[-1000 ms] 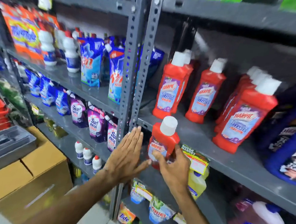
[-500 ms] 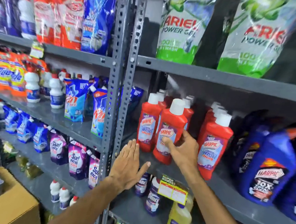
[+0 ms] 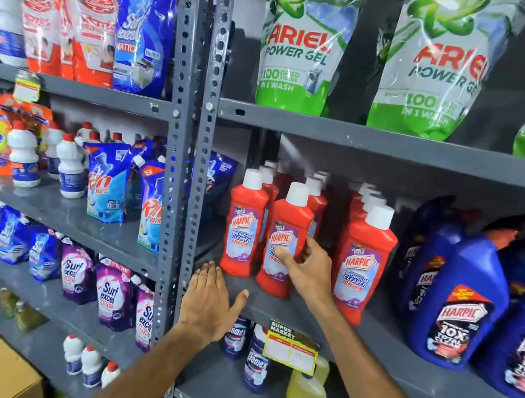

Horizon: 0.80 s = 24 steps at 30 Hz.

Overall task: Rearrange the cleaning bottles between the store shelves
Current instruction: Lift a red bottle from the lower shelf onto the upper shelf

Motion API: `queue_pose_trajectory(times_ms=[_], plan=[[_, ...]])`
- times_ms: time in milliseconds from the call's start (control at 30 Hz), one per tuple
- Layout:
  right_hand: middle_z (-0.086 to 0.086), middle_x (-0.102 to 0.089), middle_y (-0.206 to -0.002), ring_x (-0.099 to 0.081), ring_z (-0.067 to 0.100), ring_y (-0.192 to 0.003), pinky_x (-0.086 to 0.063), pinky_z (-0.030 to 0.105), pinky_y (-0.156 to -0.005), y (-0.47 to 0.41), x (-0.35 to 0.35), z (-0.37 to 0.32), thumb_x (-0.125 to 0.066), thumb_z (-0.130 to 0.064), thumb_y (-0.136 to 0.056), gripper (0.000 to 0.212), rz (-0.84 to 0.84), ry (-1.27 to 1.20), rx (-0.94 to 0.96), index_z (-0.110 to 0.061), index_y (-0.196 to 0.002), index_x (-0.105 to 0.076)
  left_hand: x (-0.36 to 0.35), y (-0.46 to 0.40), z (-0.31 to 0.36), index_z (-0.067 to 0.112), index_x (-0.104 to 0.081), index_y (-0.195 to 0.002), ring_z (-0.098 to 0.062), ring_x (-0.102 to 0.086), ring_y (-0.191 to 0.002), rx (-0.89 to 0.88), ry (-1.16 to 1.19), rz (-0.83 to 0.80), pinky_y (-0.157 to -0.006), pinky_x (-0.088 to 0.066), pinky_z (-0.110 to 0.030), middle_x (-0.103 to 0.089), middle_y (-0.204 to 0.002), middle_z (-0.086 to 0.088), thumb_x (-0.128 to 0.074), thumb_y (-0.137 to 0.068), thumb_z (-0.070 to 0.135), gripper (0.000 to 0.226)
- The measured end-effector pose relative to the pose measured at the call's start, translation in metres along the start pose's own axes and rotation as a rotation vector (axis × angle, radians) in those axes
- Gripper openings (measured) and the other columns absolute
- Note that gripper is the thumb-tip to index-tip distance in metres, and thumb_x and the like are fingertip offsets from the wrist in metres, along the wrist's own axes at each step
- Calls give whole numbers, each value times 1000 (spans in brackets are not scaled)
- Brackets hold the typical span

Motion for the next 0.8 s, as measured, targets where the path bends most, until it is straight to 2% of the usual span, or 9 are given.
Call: queue_pose_trajectory(times_ms=[67, 200, 300, 400, 467, 567, 800], plan=[[-16, -79, -105, -75, -8, -95, -62, 18, -85, 1, -2, 3, -91, -40, -79, 50, -1, -21, -9, -25, -123, -73, 0, 0, 0, -3, -4, -165, -32, -8, -164, -3, -11, 4, -134, -4, -44, -8, -176, -21, -7, -100, 75, 102], [-7, -80, -115, -77, 2, -102, -63, 26, -90, -1, -5, 8, -90, -35, -82, 54, -1, -48, -34, -19, -130, -71, 1, 0, 0, -3, -6, -165, -31, -9, -164, -2, -16, 7, -134, -5, -43, -9, -176, -21, -7, -100, 76, 102], [-10, -78, -115, -76, 0, -103, -62, 23, -90, 0, -7, 12, -91, -33, -81, 56, -22, -82, -54, -22, -131, -69, 2, 1, 0, -3, -8, -165, -31, -11, -164, -5, -25, 13, -134, -7, -43, -12, -176, -21, -7, -100, 76, 102], [-8, -76, -121, -74, 4, -107, -59, 19, -92, 12, -15, 27, -94, -28, -78, 65, -118, -22, -91, -20, -135, -66, 2, 1, 0, -2, -9, -165, -30, -11, -164, -4, -39, 18, -134, -7, -44, -13, -176, -21, -7, -100, 75, 101], [-3, -77, -126, -74, 10, -110, -60, 28, -99, 25, -22, 43, -96, -23, -75, 68, -208, 41, -127, -17, -135, -65, 3, 1, 0, -1, -9, -165, -30, -11, -164, -5, -39, 21, -134, -8, -44, -12, -176, -20, -7, -100, 75, 101], [3, -78, -123, -75, 14, -108, -62, 39, -100, 31, -19, 57, -96, -19, -76, 64, -236, 38, -170, -14, -132, -66, 4, 2, 0, 0, -9, -166, -29, -10, -164, -7, -22, 28, -134, -7, -43, -12, -176, -19, -9, -101, 75, 99], [0, -78, -119, -73, 7, -104, -62, 35, -98, 32, -12, 60, -93, -14, -79, 56, -206, 23, -203, -14, -130, -69, 5, 3, 0, 1, -10, -166, -28, -12, -163, -15, -10, 46, -134, -8, -42, -15, -176, -17, -10, -101, 74, 98]])
Point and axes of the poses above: each hand's wrist, its own y-axis away from the middle knuckle, its own x-axis out of the back of the hand, z = x × y, the point moved 10 cm from there along -y, towards the middle knuckle
